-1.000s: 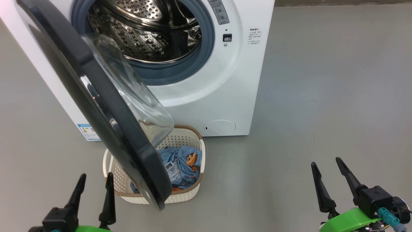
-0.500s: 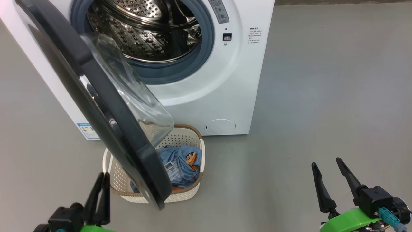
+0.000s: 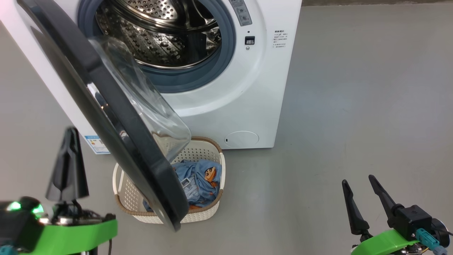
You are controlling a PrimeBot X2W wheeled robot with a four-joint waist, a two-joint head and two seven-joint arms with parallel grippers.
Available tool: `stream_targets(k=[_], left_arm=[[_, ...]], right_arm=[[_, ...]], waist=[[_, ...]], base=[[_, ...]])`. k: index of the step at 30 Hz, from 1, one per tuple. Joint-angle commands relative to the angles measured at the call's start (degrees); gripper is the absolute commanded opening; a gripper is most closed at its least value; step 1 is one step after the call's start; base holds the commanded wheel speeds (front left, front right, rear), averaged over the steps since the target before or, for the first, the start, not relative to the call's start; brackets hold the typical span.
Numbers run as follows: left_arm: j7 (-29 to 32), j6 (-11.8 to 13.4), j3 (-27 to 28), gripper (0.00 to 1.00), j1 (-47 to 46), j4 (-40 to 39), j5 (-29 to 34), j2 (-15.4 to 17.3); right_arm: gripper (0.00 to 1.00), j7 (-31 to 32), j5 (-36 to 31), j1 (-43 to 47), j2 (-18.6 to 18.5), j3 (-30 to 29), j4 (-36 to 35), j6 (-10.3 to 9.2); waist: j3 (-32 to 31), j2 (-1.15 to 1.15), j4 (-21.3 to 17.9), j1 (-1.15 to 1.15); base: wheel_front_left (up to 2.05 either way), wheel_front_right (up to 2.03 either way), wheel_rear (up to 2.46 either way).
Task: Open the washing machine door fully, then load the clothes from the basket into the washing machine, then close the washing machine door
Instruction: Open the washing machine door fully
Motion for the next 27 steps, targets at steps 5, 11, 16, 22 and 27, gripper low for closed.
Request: stream_targets(k=[5,11,16,22,27], left_arm=[[-0.35,-0.02,-0.88,0.0,-4.68,-8.65,0.9,0.83],[-0.35,-0.15,-9.57,0.0,-6.0,-12.53,1.24,1.61],[-0.35,-0.16,-19.0,0.0,-5.95,-11.97,1.29,2.93],[-0.35,-0.17,-27.7,0.0,-4.52,-8.45,0.29,3.76],[-0.35,-0.17,-30.13,0.0,-3.0,-5.66,-0.11,3.51]], right_arm=[[1.0,-0.69,1.07,-1.29,-0.17,1.85,-1.36,0.09],[1.0,-0.69,1.45,-1.13,0.02,2.34,-1.17,0.09],[1.0,-0.69,1.93,-1.02,0.13,2.66,-1.64,0.09],[1.0,-0.69,2.18,-0.72,0.16,3.15,-1.49,0.09],[1.0,-0.69,2.26,-0.6,0.0,3.27,-1.67,0.09]], waist=[[-0.1,0.0,-0.39,0.0],[-0.75,0.0,-1.4,0.0],[-1.08,0.0,-2.08,0.0],[-1.45,0.0,-2.58,0.0],[-1.13,0.0,-2.68,0.0]], base=[[0.0,0.0,0.0],[0.0,0.0,0.0],[0.0,0.0,0.0],[0.0,0.0,0.0],[0.0,0.0,0.0]])
